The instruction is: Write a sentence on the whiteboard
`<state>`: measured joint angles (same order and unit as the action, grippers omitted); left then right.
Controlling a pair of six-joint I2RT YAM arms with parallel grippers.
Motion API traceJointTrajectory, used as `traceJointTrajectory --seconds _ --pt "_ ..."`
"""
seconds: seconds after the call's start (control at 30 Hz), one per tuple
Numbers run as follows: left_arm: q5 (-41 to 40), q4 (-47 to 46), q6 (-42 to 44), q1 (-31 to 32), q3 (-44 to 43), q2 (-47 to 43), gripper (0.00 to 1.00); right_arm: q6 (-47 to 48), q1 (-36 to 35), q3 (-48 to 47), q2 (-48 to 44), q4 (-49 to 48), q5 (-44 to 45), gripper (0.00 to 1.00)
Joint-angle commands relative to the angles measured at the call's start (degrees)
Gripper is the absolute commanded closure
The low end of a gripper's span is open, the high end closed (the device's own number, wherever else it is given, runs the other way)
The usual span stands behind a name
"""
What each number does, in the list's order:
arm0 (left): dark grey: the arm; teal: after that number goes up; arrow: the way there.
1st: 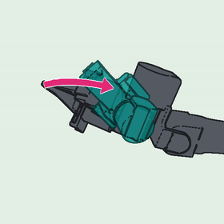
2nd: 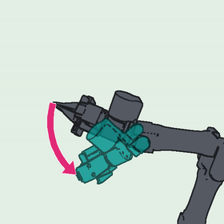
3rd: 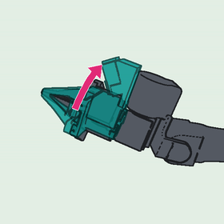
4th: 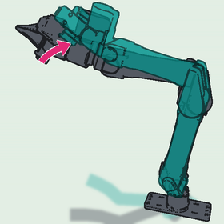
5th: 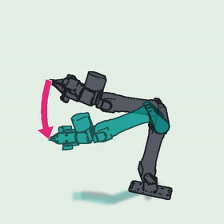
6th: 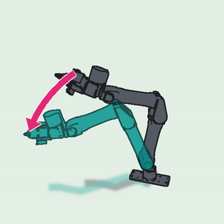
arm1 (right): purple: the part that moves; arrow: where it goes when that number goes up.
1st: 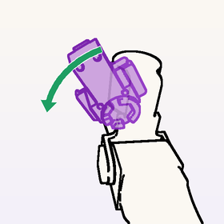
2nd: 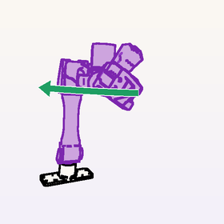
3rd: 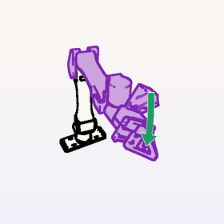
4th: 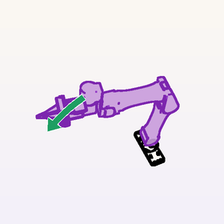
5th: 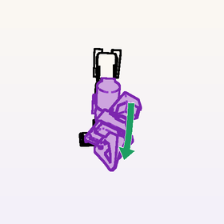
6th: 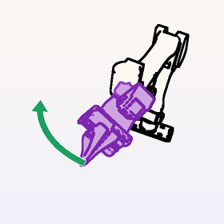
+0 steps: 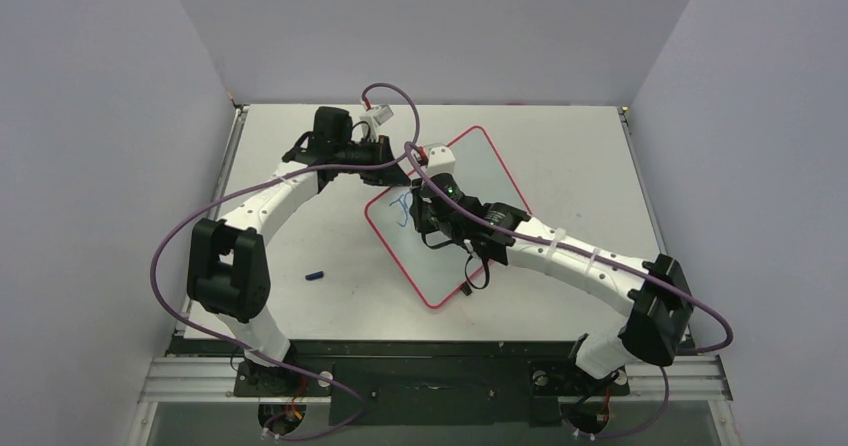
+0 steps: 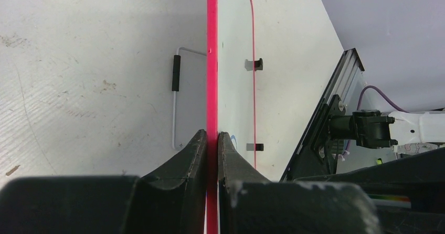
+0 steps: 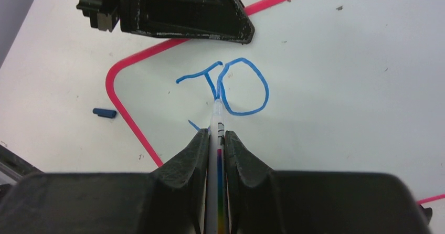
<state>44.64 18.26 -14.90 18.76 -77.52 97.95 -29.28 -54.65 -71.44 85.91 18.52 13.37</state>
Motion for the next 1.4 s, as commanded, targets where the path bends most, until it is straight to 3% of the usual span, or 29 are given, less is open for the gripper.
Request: traceJointTrajectory --seconds 0.0,0.4,0.77,1.37 --pt "2.1 1.0 2.1 1.7 -1.7 -2.5 1.0 0.1 -1.0 -2.7 -4.9 3.0 3.7 1.0" --pt "2.1 1.0 2.0 1.8 -1.7 -2.5 1.0 0.6 4.1 -3.5 -8.6 1.9 5.2 1.0" --pt "2.1 0.9 2.0 1.9 -1.8 -2.6 1.0 1.1 7.1 -5.0 -3.2 -1.4 -2.8 1.0" --pt "1.9 1.3 2.3 2.2 -1.9 -2.6 1.0 0.7 7.8 -5.3 1.2 -2.7 -4.3 1.0"
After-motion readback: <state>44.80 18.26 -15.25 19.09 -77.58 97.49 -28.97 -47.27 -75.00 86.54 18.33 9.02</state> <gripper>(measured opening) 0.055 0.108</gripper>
